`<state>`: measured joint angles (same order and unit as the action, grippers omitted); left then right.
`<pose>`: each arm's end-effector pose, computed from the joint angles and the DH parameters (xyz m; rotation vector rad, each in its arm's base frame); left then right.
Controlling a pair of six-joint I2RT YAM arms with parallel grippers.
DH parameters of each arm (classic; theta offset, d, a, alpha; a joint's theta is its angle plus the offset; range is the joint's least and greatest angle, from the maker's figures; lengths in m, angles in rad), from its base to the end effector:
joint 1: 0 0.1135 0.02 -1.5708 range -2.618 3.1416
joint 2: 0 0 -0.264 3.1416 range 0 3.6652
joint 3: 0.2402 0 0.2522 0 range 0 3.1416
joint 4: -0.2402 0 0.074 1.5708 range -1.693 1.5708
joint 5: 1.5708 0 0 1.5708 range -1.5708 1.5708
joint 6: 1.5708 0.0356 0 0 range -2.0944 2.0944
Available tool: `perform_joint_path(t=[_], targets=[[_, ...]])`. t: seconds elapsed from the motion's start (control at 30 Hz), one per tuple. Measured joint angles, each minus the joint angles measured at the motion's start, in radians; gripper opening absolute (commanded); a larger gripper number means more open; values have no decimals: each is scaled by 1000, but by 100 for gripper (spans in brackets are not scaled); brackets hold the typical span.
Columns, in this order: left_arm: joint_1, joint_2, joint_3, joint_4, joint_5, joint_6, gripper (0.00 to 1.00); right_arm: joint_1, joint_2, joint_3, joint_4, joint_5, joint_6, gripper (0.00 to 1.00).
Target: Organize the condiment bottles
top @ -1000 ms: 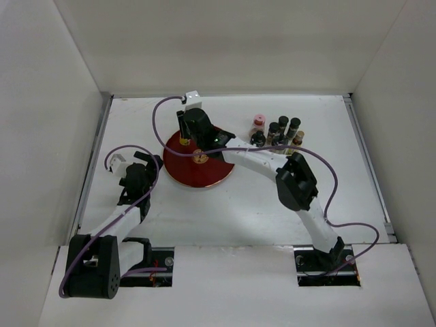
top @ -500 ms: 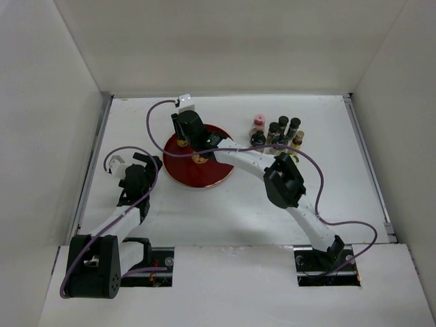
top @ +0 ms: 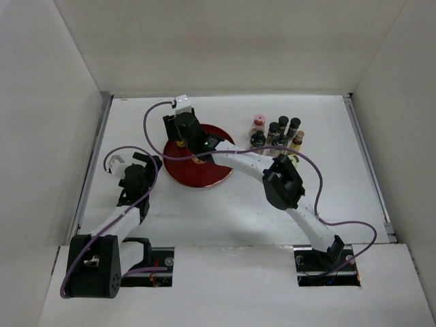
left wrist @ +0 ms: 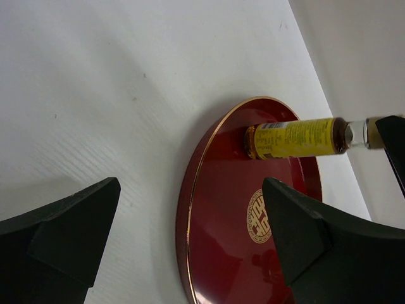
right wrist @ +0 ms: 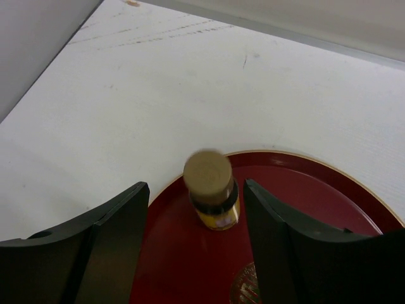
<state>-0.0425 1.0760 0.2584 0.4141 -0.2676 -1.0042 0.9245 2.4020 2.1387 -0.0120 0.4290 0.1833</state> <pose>0.2058 0.0007 0.1656 -1.0693 1.6702 -0.4217 0.3548 0.4457 0.2567 -0.3781 1.7984 0.3857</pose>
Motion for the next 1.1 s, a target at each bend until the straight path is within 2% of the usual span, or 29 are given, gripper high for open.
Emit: perform_joint_path(t=[0.2, 0.4, 0.5, 0.57, 0.67, 0.77, 0.9, 1.0, 1.1], targets=[[10, 0, 0, 2, 7, 0, 100, 0, -36, -68, 32, -6, 1, 68], [10, 0, 0, 2, 10, 0, 100, 0, -240, -317, 80, -11, 6, 68], [9, 0, 0, 2, 11, 0, 100, -6, -422, -497, 135, -10, 6, 54], [9, 0, 0, 2, 11, 0, 100, -21, -550, -611, 170, -11, 8, 39], [8, 0, 0, 2, 11, 0, 100, -91, -715, -756, 213, -2, 27, 31], [7, 0, 0, 2, 11, 0, 100, -192, -828, -891, 223, 33, 47, 35], [6, 5, 0, 3, 11, 0, 100, -288, -863, -1009, 204, 69, 68, 60], [7, 21, 0, 7, 14, 0, 100, -312, -837, -1036, 173, 69, 68, 63], [10, 26, 0, 8, 21, 0, 100, -332, -801, -1036, 169, 59, 69, 62]])
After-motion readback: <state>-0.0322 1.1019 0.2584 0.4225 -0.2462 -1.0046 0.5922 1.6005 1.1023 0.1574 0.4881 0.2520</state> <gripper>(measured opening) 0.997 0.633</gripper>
